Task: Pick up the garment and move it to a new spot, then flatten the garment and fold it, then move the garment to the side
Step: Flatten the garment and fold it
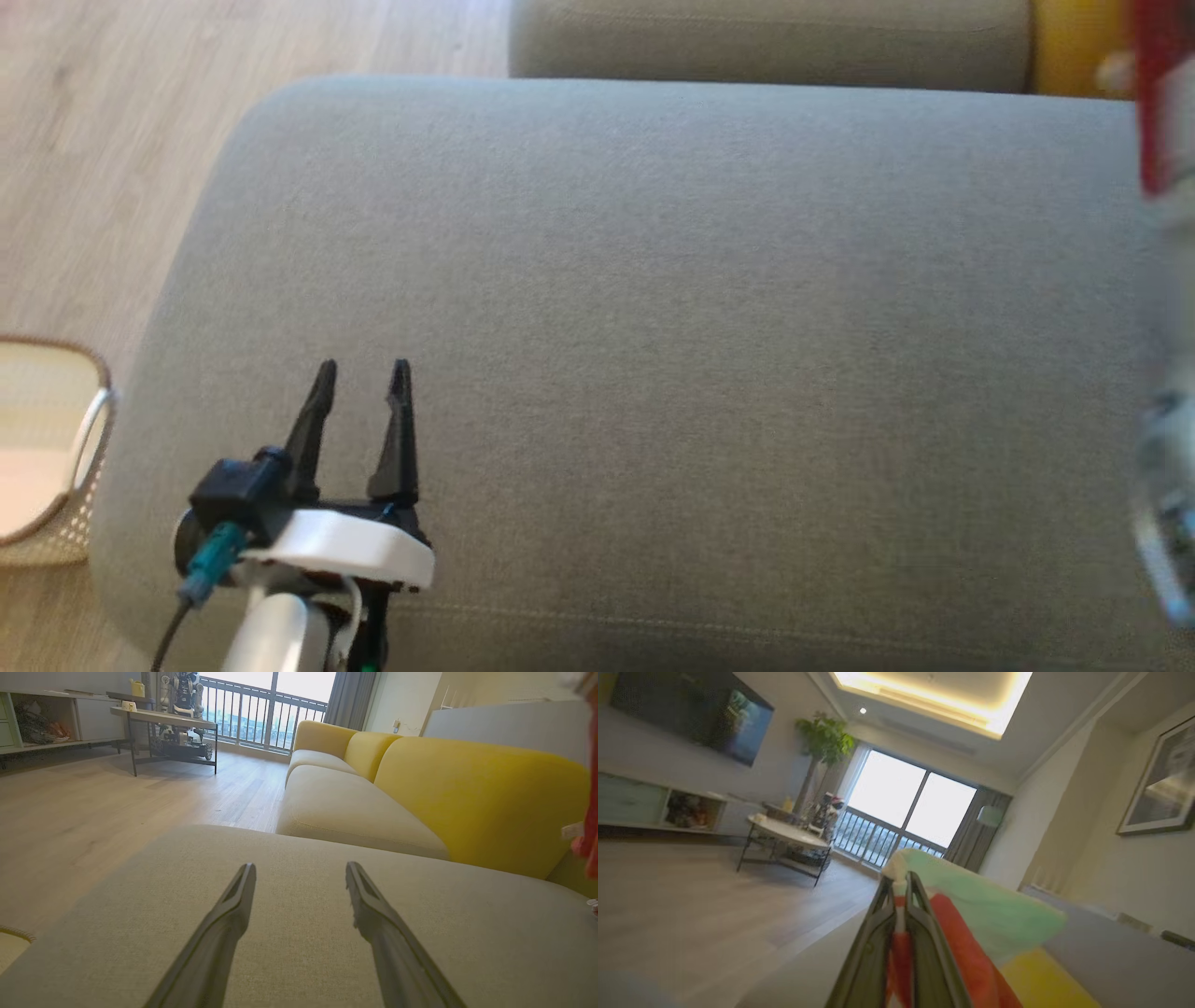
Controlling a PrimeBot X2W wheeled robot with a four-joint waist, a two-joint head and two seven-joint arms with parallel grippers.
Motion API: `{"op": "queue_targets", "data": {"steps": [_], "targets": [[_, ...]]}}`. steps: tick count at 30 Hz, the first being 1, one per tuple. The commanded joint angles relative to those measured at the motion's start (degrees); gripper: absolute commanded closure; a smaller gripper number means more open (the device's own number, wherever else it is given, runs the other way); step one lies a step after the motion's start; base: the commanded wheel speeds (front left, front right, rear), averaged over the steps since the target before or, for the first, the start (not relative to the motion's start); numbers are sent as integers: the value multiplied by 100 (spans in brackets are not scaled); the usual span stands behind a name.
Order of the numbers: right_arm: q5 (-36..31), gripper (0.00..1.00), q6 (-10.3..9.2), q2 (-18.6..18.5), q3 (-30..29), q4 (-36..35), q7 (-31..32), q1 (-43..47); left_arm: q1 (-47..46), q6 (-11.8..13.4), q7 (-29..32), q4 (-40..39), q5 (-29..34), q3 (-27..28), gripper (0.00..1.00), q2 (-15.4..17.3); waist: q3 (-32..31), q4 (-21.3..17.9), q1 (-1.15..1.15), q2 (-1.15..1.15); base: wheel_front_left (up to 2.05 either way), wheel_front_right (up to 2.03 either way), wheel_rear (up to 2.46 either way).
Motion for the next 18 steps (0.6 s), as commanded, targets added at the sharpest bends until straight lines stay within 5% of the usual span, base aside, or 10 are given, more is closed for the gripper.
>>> {"op": "queue_targets", "data": {"steps": [1, 6, 15, 16, 17, 18], "targets": [[71, 100, -2, 399, 307, 103, 141, 268, -271, 14, -29, -205, -45, 77, 0, 34, 165, 163, 0, 0, 0, 0, 0], [379, 100, -2, 859, 964, 883, 158, 897, -535, -15, -29, -194, -126, -261, 0, 34, 514, 610, 0, 0, 0, 0, 0], [1816, 100, -2, 936, 2343, 1437, -155, 1089, -664, 76, -29, -11, -298, -720, 0, 34, 699, 1291, 0, 0, 0, 0, 0], [1928, 41, -2, 936, 2350, 1481, -215, 1028, -654, 89, -29, 1, -309, -737, 0, 34, 689, 1305, 0, 0, 0, 0, 0], [2013, 0, -2, 936, 2361, 1560, -249, 972, -645, 100, -29, 11, -318, -752, 0, 34, 673, 1314, 0, 0, 0, 0, 0], [2082, 0, -2, 936, 2368, 1658, -273, 919, -635, 112, -29, 22, -320, -761, 0, 34, 649, 1311, 0, 0, 0, 0, 0]]}}
